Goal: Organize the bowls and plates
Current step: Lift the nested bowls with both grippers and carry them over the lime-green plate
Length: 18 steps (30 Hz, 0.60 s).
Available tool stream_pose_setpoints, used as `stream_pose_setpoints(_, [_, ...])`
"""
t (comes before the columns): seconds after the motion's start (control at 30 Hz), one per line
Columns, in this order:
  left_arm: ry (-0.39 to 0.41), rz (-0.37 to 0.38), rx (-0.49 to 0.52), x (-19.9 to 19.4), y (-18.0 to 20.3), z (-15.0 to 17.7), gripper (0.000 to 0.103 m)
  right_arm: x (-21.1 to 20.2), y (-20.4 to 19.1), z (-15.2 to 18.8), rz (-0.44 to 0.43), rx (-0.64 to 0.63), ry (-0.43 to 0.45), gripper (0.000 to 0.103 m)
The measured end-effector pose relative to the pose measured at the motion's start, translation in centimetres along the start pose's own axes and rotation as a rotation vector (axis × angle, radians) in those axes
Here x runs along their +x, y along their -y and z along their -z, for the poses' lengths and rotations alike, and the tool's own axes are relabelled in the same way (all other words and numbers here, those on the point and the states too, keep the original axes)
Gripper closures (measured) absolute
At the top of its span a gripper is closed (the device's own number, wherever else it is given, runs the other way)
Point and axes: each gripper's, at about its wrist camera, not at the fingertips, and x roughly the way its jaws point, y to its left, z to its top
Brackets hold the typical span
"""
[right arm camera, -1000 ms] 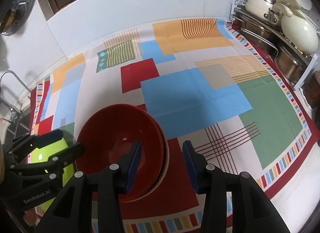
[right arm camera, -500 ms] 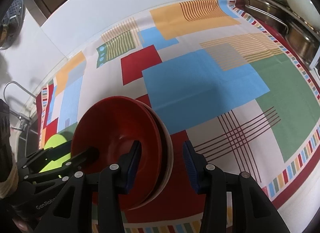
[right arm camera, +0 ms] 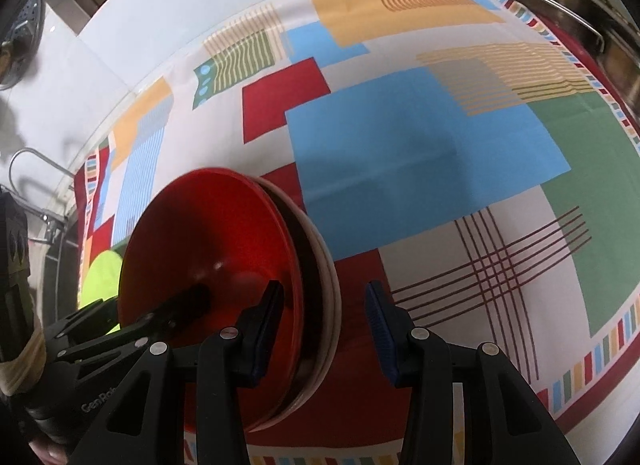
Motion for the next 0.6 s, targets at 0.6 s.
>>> stream_pose_setpoints(0.6, [-0.002,-0.005,-0.063,-0.25,0.64,0.29,0.071,0.03,-0.59,-0.41,-0.018,-0.036,-0.038,0.074])
